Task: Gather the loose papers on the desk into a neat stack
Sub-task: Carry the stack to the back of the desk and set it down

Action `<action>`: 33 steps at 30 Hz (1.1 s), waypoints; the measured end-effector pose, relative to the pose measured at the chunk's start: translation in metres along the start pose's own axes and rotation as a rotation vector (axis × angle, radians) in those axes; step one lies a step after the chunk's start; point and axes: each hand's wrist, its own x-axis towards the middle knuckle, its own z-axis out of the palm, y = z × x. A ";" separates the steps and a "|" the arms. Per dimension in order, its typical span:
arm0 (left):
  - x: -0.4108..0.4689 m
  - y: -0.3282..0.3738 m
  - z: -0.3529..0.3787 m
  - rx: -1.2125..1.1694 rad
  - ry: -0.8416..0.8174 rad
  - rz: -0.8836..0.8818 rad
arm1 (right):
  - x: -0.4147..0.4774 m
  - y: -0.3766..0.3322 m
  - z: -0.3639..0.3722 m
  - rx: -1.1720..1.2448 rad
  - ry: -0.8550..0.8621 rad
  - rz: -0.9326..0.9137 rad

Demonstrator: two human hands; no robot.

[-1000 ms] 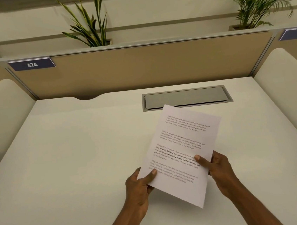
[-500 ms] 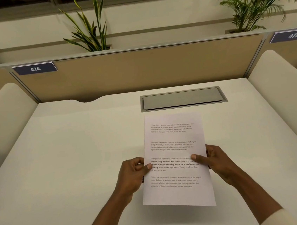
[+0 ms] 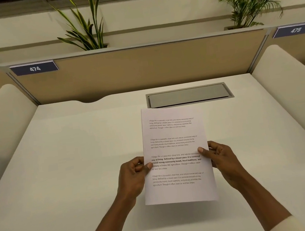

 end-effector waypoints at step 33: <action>0.018 0.024 0.061 -0.061 -0.086 0.046 | -0.005 -0.027 -0.055 -0.125 0.363 -0.042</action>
